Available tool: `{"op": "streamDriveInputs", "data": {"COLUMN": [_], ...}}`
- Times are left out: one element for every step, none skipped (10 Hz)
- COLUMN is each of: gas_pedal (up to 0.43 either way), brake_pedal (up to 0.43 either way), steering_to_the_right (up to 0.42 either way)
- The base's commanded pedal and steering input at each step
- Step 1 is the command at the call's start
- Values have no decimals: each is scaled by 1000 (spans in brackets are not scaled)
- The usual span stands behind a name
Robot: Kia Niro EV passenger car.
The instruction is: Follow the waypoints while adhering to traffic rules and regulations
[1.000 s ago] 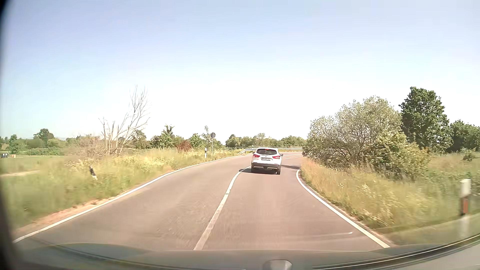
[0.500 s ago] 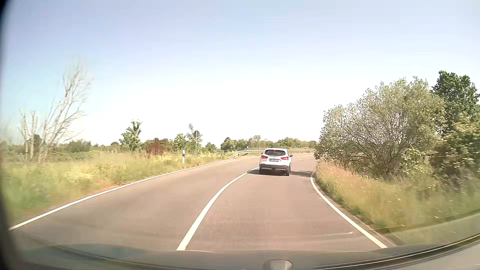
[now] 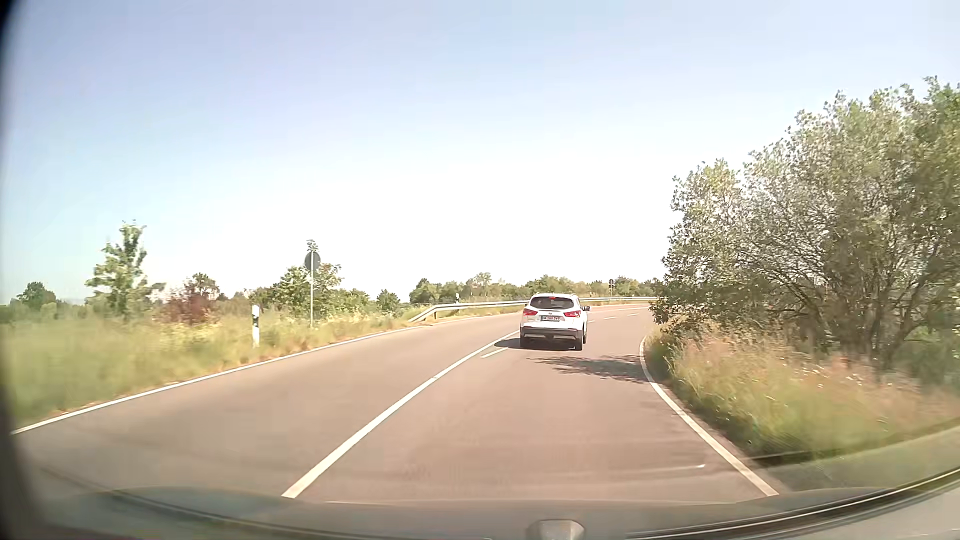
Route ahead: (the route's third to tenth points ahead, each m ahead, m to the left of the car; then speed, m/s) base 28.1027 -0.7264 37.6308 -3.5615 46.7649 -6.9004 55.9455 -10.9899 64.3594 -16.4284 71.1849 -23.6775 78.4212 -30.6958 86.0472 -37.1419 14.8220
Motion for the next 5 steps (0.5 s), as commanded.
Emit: {"op": "streamDriveInputs", "data": {"gas_pedal": [0,0,0,0,0], "brake_pedal": [30,30,30,30,30], "steering_to_the_right": [44,45,47,48,49]}}
